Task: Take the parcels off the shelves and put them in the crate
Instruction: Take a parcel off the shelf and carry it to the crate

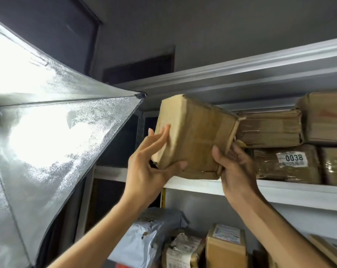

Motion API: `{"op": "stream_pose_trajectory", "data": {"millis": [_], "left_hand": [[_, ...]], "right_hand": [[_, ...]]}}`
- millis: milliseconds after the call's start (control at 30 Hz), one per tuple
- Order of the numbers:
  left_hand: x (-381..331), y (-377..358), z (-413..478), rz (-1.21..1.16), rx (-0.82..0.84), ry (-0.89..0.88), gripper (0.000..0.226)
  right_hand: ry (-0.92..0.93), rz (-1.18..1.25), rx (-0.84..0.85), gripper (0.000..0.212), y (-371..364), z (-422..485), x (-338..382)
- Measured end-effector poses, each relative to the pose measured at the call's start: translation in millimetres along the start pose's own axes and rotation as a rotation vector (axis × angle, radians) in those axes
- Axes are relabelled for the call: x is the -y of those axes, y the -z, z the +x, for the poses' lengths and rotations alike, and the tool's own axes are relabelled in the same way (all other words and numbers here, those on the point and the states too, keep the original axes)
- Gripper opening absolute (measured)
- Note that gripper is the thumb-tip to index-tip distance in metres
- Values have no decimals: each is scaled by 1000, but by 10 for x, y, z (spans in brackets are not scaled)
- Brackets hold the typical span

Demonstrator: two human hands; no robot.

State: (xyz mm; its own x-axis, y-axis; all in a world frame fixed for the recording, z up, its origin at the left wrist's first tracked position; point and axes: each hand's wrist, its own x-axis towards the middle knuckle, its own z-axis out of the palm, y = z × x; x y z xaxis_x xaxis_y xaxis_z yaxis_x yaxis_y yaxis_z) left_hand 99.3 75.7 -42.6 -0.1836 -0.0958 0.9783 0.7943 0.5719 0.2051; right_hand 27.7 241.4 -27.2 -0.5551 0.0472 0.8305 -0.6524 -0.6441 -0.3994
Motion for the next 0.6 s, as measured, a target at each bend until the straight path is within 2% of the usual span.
{"op": "stream_pose_trajectory", "data": {"millis": [100,200,367,433,500,600], "left_hand": [[-80,-79,46,182,143,-151,97],[-111,-149,106,334,245,-306,95],[-90,-308,104,339,165,-446,75],[-55,-321,89,271,116,-440,73],[-19,-298,99,143,39,-359,75],[-3,-261,162,-135,-36,-143,75]], "right_hand": [[-168,188,-9,27,138,86,-50],[-295,326,-31,41,272,138,-51],[-316,382,13,31,333,152,-36],[-289,294,23,28,324,183,59],[-250,192,70,27,326,197,204],[-160,83,236,52,402,141,374]]}}
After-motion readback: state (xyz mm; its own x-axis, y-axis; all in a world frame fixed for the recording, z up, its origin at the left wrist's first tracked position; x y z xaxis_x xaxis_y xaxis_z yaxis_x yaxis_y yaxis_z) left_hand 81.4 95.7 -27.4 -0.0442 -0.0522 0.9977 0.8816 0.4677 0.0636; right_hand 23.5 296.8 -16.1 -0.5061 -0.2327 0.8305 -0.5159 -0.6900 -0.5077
